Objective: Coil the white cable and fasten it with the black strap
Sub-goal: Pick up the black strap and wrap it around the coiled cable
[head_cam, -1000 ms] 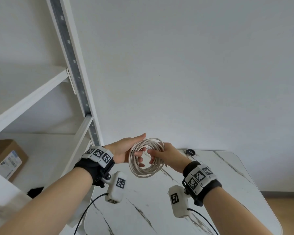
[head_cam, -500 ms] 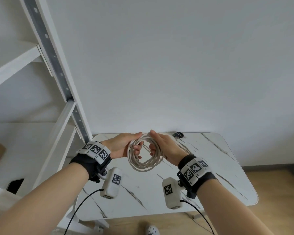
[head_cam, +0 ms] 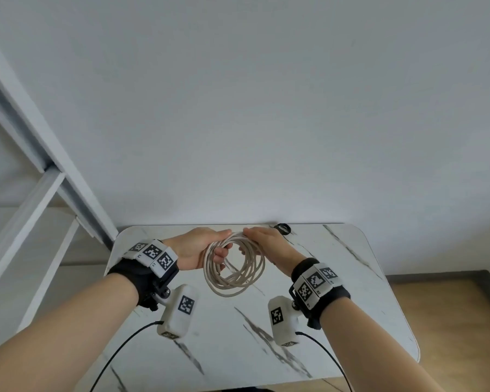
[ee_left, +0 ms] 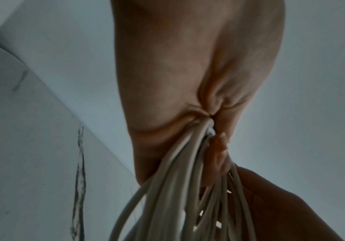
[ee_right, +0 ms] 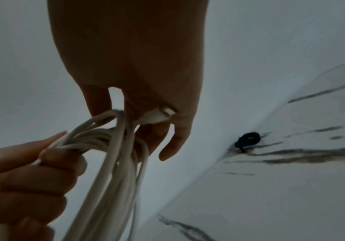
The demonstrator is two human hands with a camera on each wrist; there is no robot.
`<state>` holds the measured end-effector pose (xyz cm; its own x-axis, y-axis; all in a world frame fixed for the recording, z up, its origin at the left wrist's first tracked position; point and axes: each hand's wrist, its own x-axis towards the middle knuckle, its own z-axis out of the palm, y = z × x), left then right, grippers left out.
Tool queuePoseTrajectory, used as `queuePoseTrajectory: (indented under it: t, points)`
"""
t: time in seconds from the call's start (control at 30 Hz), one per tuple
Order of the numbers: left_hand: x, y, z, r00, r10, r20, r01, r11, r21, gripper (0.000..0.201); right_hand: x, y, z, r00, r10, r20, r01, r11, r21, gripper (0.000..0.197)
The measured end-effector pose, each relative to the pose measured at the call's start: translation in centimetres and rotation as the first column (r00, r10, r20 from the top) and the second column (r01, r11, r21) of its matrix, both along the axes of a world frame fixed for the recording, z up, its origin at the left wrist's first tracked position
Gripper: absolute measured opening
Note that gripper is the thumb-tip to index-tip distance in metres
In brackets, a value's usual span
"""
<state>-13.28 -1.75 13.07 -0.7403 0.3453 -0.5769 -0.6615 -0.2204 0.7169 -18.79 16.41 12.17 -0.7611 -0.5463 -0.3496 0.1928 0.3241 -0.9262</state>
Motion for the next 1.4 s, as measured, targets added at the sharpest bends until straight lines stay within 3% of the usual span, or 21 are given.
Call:
queuePoseTrajectory:
  t: [0.13, 0.23, 0.33, 0.4, 0.53, 0.83, 1.13, 1.4]
  points:
    - [-3.3, 0.9, -1.7, 0.999, -0.006, 0.041, 0.008, 0.999, -0.037, 0.035, -4.4, 1.4, -1.5, 0.999, 0.019, -0.035, -0.017, 0.997, 0.071, 0.031]
    - [-5.3, 1.3, -3.2, 0.997, -0.007, 0.076, 0.011, 0.999, -0.047, 0.034, -7.6, 2.5, -3.8, 0.992, -0.116, -0.044, 0.121, 0.984, 0.129, 0.036]
    - [-6.7, 1.4, -5.0, 0.99, 0.003, 0.14, 0.002, 0.999, -0.036, 0.035, -11.1, 4.0, -6.6, 0.975, -0.189, -0.119, 0.215, 0.938, 0.273, 0.024]
    - [-7.3, 1.4, -6.1, 0.983, 0.02, 0.183, -0.013, 0.999, -0.039, 0.034, -13.0, 5.1, -8.4, 0.973, -0.161, -0.164, 0.213, 0.901, 0.378, 0.017]
    - [-8.3, 1.4, -8.0, 0.967, 0.063, 0.249, -0.052, 0.997, -0.053, 0.033, -15.4, 6.5, -11.5, 0.981, -0.064, -0.183, 0.153, 0.831, 0.535, 0.023]
    - [-10.1, 1.8, -10.0, 0.958, 0.118, 0.262, -0.107, 0.993, -0.057, 0.032, -17.3, 5.8, -14.6, 0.984, 0.085, -0.159, 0.043, 0.744, 0.667, 0.028]
    - [-9.2, 1.3, -9.9, 0.956, 0.148, 0.251, -0.145, 0.989, -0.032, 0.032, -17.0, 5.4, -15.1, 0.994, 0.023, -0.103, 0.046, 0.785, 0.618, 0.017]
    - [-7.6, 0.7, -7.7, 0.956, 0.221, 0.195, -0.197, 0.971, -0.134, 0.036, -14.6, 4.1, -11.0, 0.989, -0.034, -0.147, 0.086, 0.927, 0.365, 0.017]
